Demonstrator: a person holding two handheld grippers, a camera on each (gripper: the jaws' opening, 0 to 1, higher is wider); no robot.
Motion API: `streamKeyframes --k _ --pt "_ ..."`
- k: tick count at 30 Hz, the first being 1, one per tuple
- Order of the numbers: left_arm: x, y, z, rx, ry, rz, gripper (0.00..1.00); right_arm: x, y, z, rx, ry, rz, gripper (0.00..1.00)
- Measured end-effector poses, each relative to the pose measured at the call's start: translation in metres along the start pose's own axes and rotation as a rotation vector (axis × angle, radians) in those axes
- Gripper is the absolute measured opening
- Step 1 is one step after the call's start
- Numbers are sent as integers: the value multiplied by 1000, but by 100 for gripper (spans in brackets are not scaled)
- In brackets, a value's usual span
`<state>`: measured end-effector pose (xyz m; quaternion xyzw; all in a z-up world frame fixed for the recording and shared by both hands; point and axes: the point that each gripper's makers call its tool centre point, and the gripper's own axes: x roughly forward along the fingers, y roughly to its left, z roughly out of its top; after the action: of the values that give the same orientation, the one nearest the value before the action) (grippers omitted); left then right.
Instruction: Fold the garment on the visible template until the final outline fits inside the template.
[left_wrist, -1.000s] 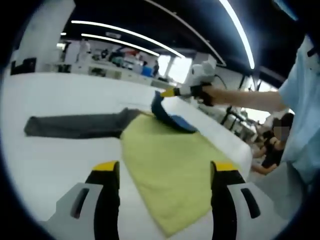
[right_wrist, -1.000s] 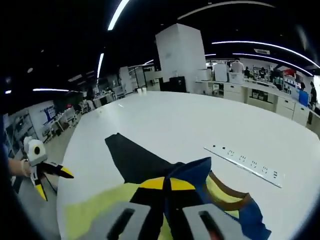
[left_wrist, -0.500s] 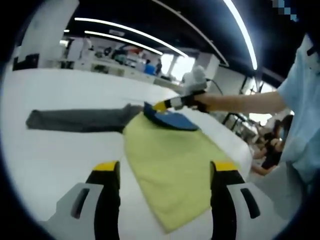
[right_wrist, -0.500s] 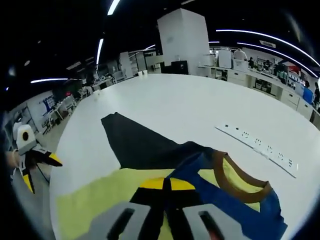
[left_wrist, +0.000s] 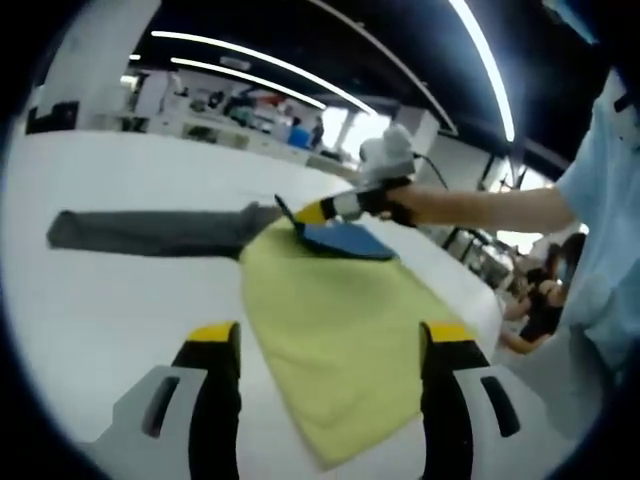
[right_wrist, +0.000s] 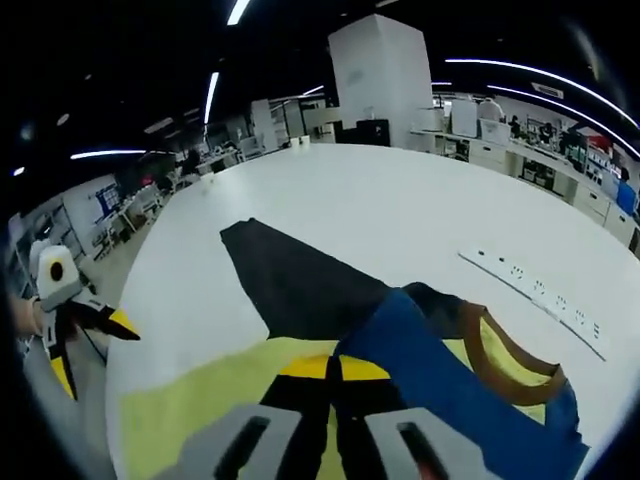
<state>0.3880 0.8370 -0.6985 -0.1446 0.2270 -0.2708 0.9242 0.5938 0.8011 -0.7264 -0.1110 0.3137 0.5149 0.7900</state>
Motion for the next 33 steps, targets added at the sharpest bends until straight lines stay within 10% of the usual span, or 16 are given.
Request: streamKeyframes --k 31,33 --pt "33 -2 19 -7 -28 -41 68 20 18 -17 88 12 65 0" --pt "33 -1 18 -10 -24 -40 68 18 19 -13 130 -16 82 11"
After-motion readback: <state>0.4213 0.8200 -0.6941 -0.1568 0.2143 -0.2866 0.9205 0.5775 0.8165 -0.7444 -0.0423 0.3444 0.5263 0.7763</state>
